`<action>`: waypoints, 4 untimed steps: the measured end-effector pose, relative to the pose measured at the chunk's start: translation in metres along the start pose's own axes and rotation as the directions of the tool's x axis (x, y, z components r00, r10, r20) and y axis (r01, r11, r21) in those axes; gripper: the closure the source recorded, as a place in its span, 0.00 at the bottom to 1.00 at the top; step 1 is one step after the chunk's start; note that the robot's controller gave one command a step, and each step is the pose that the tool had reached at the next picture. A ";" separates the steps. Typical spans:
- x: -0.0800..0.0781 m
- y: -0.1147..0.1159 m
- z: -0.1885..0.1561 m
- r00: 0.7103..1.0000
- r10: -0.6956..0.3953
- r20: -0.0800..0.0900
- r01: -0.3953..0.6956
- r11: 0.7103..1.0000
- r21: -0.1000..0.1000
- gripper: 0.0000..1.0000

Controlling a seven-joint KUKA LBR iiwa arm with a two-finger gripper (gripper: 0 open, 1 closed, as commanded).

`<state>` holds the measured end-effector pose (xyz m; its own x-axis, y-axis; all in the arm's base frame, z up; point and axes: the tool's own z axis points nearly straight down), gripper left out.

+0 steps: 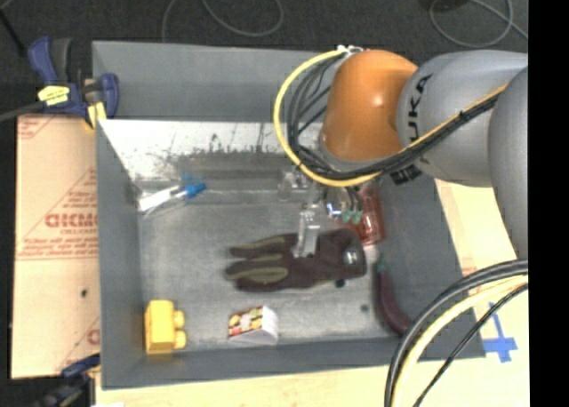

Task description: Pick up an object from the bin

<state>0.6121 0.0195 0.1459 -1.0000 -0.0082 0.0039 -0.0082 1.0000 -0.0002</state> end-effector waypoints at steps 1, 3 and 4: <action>-0.002 0.000 -0.005 1.000 0.000 0.008 0.000 1.000 0.000 0.00; 0.009 -0.001 0.074 1.000 0.002 0.003 -0.002 1.000 -0.001 1.00; 0.011 -0.024 -0.055 0.925 -0.380 0.006 0.380 0.925 0.003 1.00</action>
Offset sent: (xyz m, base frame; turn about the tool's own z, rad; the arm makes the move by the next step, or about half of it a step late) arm -0.0110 0.0000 -0.0759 0.0101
